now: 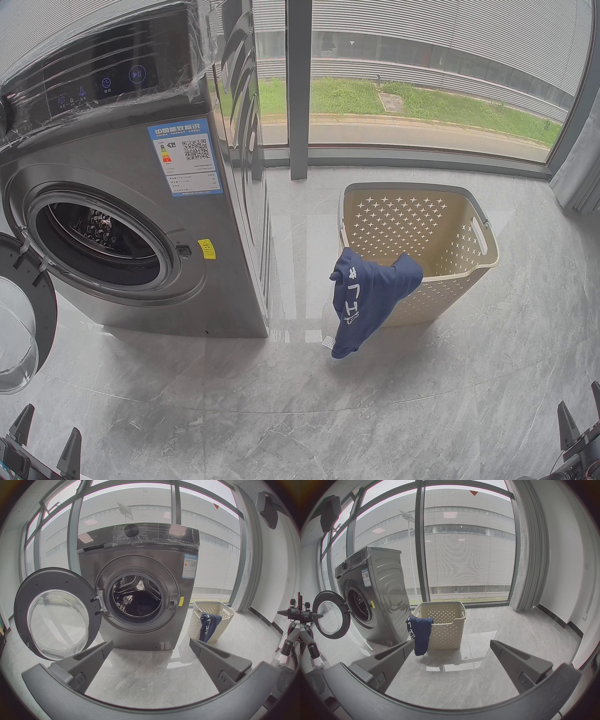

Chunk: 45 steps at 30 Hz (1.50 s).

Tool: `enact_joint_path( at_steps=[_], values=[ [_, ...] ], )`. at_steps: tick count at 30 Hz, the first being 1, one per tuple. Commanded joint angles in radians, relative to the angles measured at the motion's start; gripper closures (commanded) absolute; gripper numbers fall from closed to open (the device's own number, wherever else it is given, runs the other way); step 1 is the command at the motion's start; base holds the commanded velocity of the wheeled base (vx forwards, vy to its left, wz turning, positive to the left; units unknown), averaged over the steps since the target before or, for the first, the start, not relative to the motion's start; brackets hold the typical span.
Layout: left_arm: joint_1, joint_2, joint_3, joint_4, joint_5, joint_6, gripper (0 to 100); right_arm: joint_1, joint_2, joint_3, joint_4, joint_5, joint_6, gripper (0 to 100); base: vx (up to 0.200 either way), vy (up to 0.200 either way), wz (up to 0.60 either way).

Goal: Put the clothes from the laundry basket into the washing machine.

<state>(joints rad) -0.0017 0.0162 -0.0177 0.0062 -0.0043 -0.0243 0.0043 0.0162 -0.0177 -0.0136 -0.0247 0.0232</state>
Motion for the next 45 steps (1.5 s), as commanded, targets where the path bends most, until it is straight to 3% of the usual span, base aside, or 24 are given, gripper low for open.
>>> enact_joint_path(
  at_steps=[1,16,25,32,34,38,41,42,43,44,45],
  values=[
    [0.0,-0.015,0.015,0.0,0.0,0.001,0,0.0,-0.016,0.018,0.0,0.0,0.0,0,0.0,0.0,0.0],
    [0.0,-0.015,0.015,0.0,0.0,0.004,0,0.0,-0.016,0.018,0.001,0.0,-0.002,0,0.0,-0.2,0.0],
    [0.0,-0.015,0.015,0.0,-0.002,0.006,0,0.0,-0.016,0.018,0.0,0.0,-0.002,0,0.0,0.0,0.0],
    [0.0,-0.015,0.015,0.0,0.0,0.007,0,0.0,-0.016,0.018,-0.003,0.002,0.0,0,0.171,0.0,0.0],
    [0.0,-0.015,0.016,0.0,-0.002,0.007,0,0.0,-0.016,-0.002,-0.025,0.011,0.006,0,0.0,0.0,0.0],
    [0.0,-0.015,0.016,0.0,0.0,0.007,0,0.014,0.125,-0.191,-0.037,0.042,0.012,0,0.0,0.0,0.0],
    [0.0,-0.015,0.016,0.0,0.0,0.007,0,0.028,0.24,-0.202,-0.042,0.057,0.011,0,0.0,0.0,0.0],
    [0.0,-0.015,0.016,0.0,-0.002,0.006,0,0.051,0.355,-0.196,-0.049,0.095,0.014,0,0.0,0.0,0.0],
    [0.0,-0.015,0.016,0.0,0.0,0.006,0,0.054,0.366,-0.194,-0.049,0.1,0.015,0,0.0,0.0,0.0],
    [0.0,-0.015,0.016,0.0,0.0,0.006,0,0.091,0.53,-0.196,-0.062,0.155,0.034,0,0.0,0.0,0.0],
    [0.0,-0.015,0.016,0.0,0.0,0.004,0,0.102,0.574,-0.197,-0.072,0.166,0.049,0,0.0,0.0,0.0]
  ],
)
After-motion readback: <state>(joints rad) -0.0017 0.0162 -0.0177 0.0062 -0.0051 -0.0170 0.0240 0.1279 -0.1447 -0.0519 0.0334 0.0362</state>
